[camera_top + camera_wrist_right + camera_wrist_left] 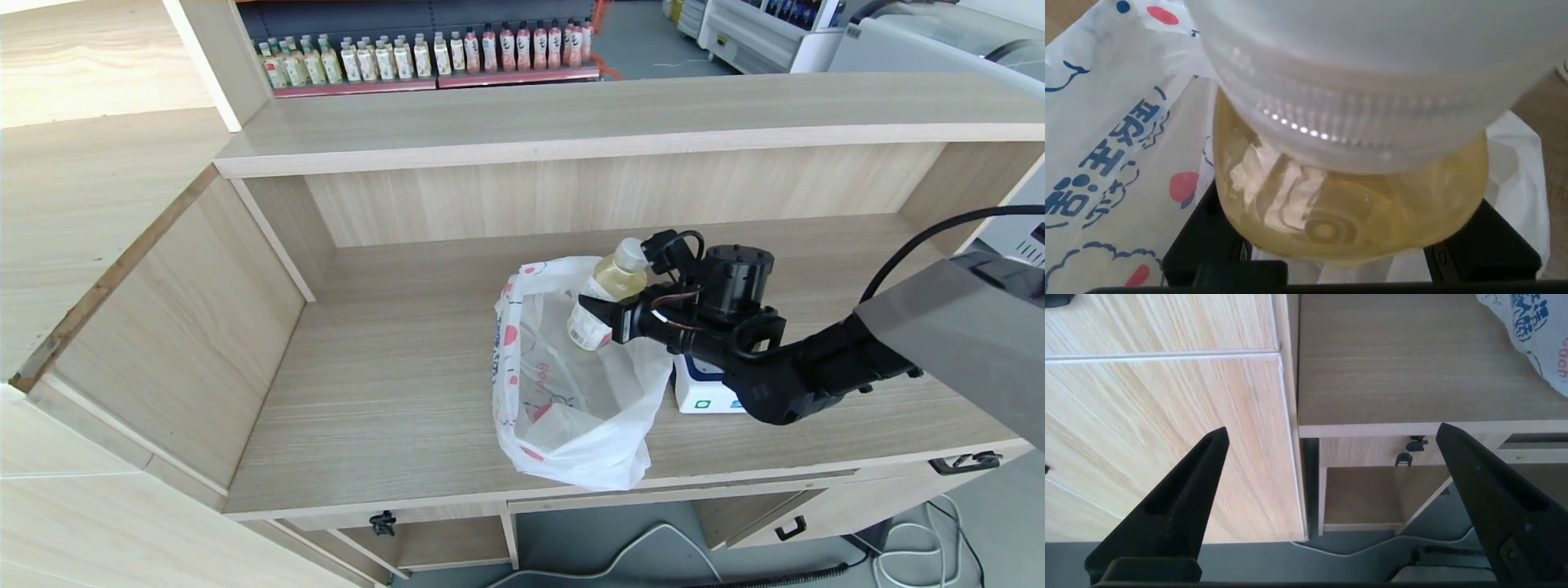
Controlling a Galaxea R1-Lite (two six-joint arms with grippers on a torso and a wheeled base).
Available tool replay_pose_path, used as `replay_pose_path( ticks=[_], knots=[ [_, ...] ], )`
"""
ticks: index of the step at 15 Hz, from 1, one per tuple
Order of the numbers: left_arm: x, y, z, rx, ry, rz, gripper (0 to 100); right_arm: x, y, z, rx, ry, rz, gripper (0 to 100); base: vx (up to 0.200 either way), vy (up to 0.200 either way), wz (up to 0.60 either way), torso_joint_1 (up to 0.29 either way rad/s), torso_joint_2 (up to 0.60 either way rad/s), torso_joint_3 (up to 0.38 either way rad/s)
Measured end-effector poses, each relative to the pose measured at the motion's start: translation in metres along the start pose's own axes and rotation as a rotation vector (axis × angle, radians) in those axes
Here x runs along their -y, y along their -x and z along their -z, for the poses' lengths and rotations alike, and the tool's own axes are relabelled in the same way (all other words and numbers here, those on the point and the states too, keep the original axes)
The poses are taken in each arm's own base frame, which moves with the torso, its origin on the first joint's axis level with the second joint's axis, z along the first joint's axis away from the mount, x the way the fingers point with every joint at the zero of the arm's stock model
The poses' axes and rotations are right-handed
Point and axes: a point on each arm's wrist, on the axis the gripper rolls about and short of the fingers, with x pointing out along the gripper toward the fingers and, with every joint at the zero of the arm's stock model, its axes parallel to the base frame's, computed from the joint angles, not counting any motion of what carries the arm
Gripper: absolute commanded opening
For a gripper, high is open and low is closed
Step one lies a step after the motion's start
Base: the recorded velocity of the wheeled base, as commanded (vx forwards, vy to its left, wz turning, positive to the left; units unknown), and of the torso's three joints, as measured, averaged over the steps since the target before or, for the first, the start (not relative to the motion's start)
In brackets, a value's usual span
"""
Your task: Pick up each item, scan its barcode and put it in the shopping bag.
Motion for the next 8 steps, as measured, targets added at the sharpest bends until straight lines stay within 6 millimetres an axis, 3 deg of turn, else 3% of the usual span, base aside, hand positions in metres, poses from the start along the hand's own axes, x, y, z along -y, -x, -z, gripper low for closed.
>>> replay_pose_path(
  ticks=[4,5,8],
  knots=[
    [0.0,0.0,0.0,0.0,-0.001,-0.001,100,0.003,-0.009,0.003,0.01,0.012,-0.001,0,0.0,0.0,0.0,0.0,0.0,0.0],
    [0.0,0.0,0.0,0.001,-0.002,-0.001,100,0.003,-0.011,0.004,0.011,0.017,-0.002,100,0.0,0.0,0.0,0.0,0.0,0.0],
    [0.0,0.0,0.0,0.001,-0.012,-0.001,100,0.001,-0.015,0.007,0.008,0.022,-0.009,100,0.0,0.0,0.0,0.0,0.0,0.0]
  ],
)
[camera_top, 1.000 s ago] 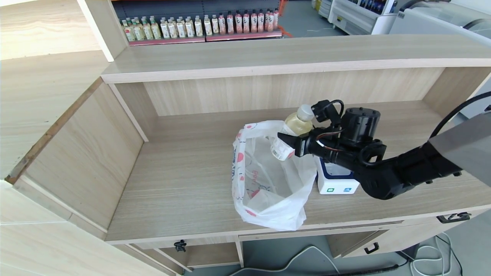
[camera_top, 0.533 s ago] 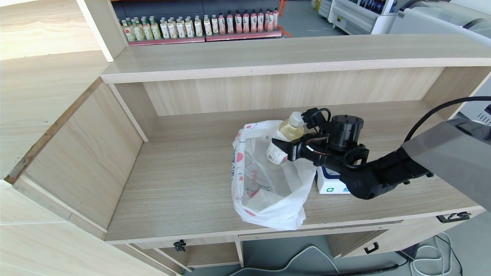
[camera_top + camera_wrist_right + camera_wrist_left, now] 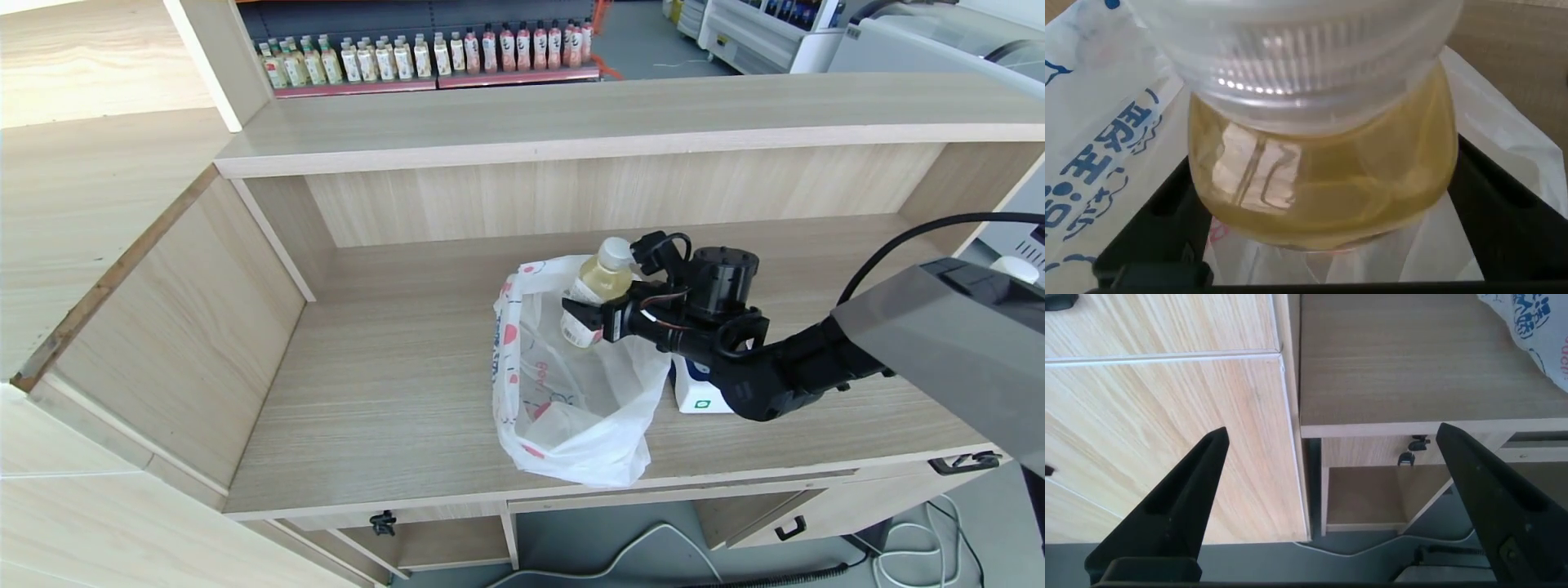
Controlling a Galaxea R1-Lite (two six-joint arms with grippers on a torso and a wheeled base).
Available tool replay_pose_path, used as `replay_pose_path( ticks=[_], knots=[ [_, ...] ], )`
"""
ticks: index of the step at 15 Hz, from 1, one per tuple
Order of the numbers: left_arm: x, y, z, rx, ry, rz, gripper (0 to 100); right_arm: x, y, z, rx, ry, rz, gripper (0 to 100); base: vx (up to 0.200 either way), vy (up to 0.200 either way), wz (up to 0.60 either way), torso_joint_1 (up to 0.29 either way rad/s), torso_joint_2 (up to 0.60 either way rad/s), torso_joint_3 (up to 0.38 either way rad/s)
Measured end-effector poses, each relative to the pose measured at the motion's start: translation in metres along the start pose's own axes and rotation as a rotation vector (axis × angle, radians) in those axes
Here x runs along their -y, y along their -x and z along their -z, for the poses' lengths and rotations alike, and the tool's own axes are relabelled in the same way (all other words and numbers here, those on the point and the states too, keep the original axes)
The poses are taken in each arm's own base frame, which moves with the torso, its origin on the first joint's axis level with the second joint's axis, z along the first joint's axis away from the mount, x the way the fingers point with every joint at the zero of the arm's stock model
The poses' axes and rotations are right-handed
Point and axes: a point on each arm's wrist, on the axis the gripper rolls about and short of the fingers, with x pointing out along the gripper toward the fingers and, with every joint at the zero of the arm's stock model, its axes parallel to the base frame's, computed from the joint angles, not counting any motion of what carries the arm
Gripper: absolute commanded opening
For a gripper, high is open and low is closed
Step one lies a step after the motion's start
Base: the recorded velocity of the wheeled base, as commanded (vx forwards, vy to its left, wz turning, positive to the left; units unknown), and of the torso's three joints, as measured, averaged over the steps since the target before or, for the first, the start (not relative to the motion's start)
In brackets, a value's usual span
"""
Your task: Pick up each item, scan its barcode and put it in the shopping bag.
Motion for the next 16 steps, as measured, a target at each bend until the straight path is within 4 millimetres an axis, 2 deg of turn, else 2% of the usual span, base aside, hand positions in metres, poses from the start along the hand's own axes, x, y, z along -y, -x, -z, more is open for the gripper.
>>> replay_pose_path(
  ticks=[2,5,11,13,16],
  knots=[
    [0.0,0.0,0.0,0.0,-0.008,0.0,100,0.0,-0.001,-0.002,0.006,0.0,-0.022,100,0.0,0.0,0.0,0.0,0.0,0.0],
    [0.0,0.0,0.0,0.0,-0.013,0.0,100,0.001,0.002,-0.017,0.026,-0.006,-0.033,100,0.0,0.0,0.0,0.0,0.0,0.0],
    [0.0,0.0,0.0,0.0,-0.006,0.0,100,0.02,0.028,-0.053,0.026,-0.065,0.017,100,0.0,0.0,0.0,0.0,0.0,0.0],
    [0.0,0.0,0.0,0.0,-0.003,0.0,100,0.026,0.04,-0.073,0.043,-0.092,0.04,100,0.0,0.0,0.0,0.0,0.0,0.0],
    [0.0,0.0,0.0,0.0,0.016,0.0,100,0.023,0.069,-0.114,0.078,-0.096,0.053,100,0.0,0.0,0.0,0.0,0.0,0.0]
  ],
)
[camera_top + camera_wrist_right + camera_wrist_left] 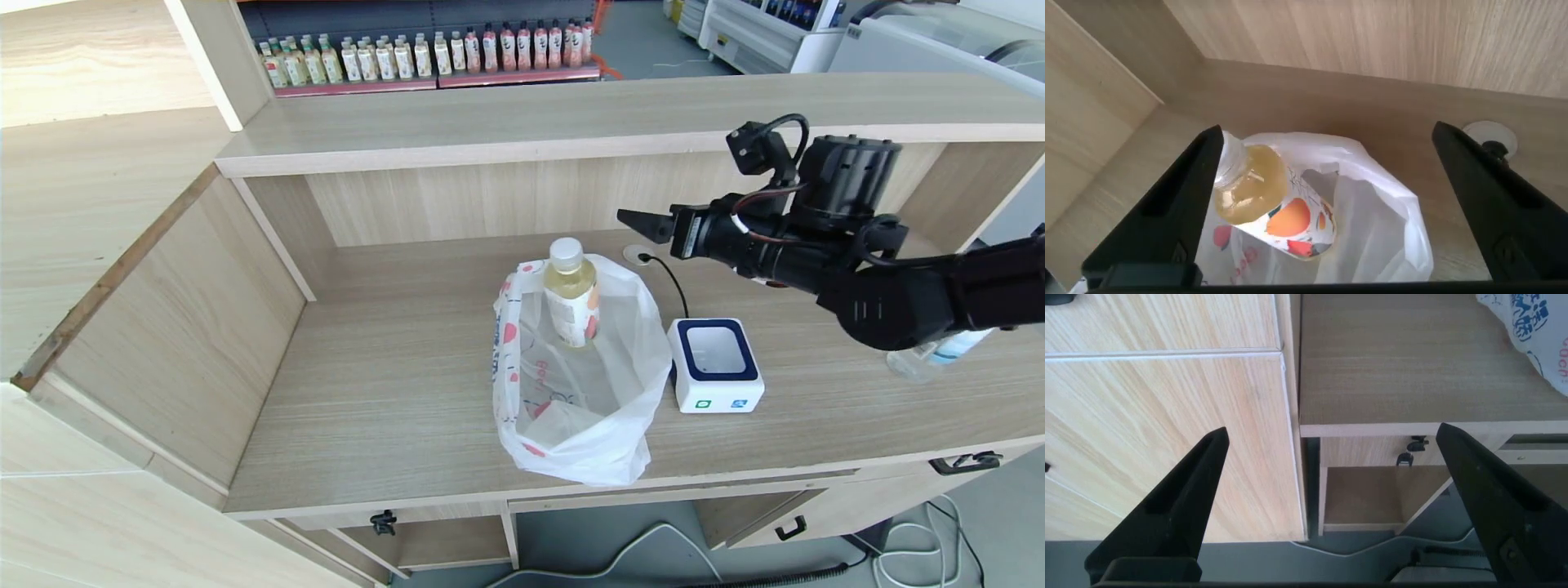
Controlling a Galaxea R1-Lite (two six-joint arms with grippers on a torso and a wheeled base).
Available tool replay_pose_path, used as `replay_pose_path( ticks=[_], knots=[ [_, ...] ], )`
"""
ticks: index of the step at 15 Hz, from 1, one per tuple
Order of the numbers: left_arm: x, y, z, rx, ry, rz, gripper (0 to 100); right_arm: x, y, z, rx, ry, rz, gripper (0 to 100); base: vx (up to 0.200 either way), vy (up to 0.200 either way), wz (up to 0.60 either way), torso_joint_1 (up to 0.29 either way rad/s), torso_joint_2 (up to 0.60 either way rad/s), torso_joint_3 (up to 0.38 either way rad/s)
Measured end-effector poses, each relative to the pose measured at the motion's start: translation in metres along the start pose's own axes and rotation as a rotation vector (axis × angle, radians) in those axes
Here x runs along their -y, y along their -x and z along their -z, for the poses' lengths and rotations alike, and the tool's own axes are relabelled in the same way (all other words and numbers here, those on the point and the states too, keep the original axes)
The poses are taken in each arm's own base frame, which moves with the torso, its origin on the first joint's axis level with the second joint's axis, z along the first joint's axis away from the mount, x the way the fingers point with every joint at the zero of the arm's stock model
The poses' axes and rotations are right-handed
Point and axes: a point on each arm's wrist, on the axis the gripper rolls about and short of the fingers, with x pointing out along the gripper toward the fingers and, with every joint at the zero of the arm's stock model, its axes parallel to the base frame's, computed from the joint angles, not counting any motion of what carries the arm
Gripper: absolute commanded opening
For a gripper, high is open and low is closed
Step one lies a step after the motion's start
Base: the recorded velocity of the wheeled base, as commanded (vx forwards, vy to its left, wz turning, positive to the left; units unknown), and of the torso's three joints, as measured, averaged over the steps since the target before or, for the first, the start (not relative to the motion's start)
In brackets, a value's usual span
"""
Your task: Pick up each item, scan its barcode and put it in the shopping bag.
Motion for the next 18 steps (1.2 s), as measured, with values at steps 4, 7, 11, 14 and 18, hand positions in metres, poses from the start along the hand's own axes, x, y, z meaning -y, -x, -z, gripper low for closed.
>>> replay_pose_path(
  ticks=[4,7,11,14,18],
  knots=[
    [0.0,0.0,0.0,0.0,0.0,0.0,100,-0.017,0.073,-0.031,-0.018,-0.012,0.029,100,0.0,0.0,0.0,0.0,0.0,0.0],
    [0.0,0.0,0.0,0.0,0.001,0.0,100,-0.013,0.142,-0.019,-0.076,-0.037,0.105,100,0.0,0.0,0.0,0.0,0.0,0.0],
    [0.0,0.0,0.0,0.0,0.001,0.0,100,0.0,0.199,-0.018,-0.063,-0.039,0.173,100,0.0,0.0,0.0,0.0,0.0,0.0],
    [0.0,0.0,0.0,0.0,0.001,0.001,100,0.004,0.21,-0.023,-0.045,-0.028,0.211,100,0.0,0.0,0.0,0.0,0.0,0.0],
    [0.0,0.0,0.0,0.0,0.0,0.001,100,0.013,0.221,-0.021,-0.062,0.003,0.283,100,0.0,-0.1,0.0,-0.002,0.0,0.002]
  ],
)
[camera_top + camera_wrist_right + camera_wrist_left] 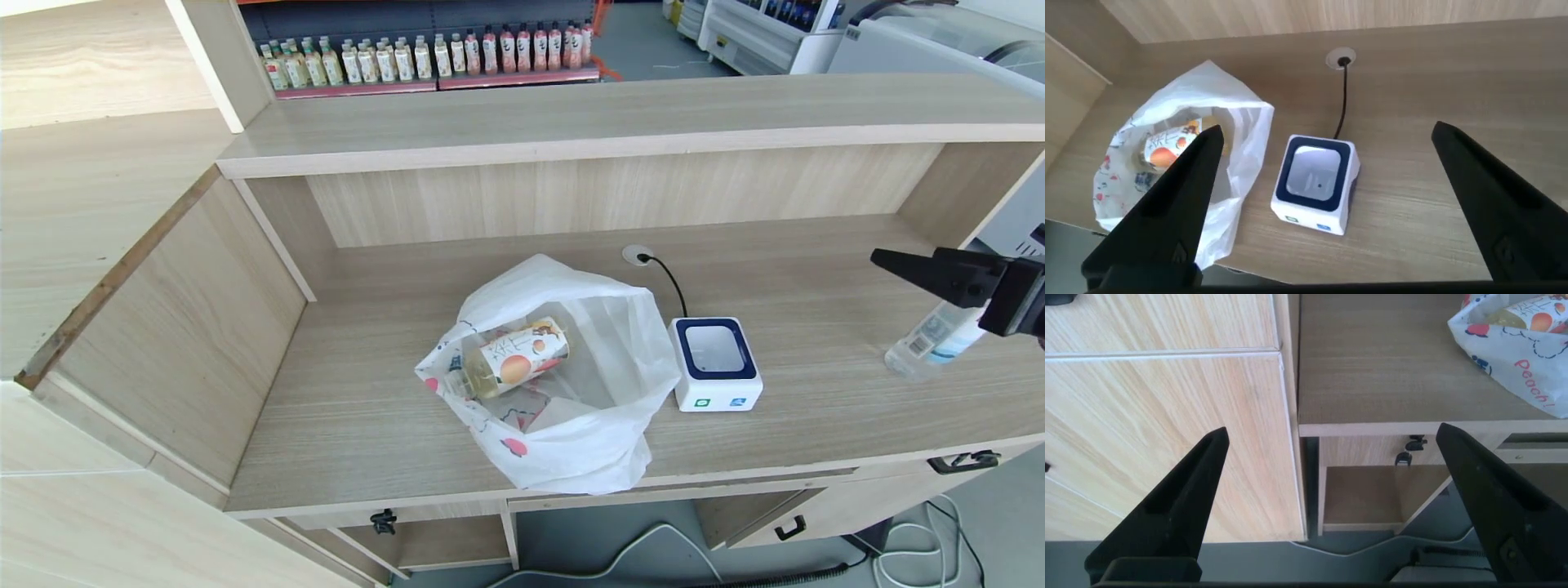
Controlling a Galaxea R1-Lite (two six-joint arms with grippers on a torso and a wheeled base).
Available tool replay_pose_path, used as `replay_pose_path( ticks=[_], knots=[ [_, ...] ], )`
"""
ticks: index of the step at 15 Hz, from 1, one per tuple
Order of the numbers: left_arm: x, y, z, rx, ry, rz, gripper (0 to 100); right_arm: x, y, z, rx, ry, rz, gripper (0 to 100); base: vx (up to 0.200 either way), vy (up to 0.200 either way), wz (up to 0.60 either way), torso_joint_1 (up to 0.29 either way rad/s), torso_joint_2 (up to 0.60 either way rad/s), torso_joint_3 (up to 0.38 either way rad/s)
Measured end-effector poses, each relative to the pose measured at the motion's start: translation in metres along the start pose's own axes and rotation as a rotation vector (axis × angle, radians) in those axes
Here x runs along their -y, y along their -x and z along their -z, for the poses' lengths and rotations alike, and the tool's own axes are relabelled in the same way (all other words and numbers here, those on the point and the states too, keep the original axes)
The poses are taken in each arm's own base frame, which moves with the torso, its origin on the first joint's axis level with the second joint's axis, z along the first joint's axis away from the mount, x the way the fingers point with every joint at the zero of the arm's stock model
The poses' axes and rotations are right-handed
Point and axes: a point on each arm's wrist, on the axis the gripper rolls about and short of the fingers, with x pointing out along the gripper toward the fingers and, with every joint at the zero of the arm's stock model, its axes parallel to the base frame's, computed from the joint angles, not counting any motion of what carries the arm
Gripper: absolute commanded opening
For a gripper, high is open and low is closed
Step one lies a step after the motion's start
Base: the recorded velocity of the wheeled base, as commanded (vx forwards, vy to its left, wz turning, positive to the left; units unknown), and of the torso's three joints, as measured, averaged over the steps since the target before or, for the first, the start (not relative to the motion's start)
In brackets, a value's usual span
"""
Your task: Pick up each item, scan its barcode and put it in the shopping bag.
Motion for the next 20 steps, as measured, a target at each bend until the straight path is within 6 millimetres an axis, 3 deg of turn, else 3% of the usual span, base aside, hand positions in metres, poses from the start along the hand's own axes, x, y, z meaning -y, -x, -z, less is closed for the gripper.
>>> replay_pose_path(
  ticks=[2,5,17,20],
  knots=[
    [0.0,0.0,0.0,0.0,0.0,0.0,100,0.016,0.009,0.011,-0.064,0.113,0.089,100,0.0,-0.2,0.0,0.005,0.0,0.005],
    [0.0,0.0,0.0,-0.001,-0.001,0.0,100,0.028,0.021,0.03,-0.14,0.131,0.17,100,0.0,-0.2,0.0,0.004,0.0,0.001],
    [0.0,0.0,0.0,0.0,-0.003,0.0,100,0.027,0.027,0.057,-0.222,0.124,0.144,100,0.0,-0.2,0.0,0.003,0.0,0.003],
    [0.0,0.0,0.0,0.001,0.0,-0.001,100,0.026,0.025,0.061,-0.228,0.1,0.084,100,0.0,0.0,0.0,0.0,0.0,0.0]
  ],
)
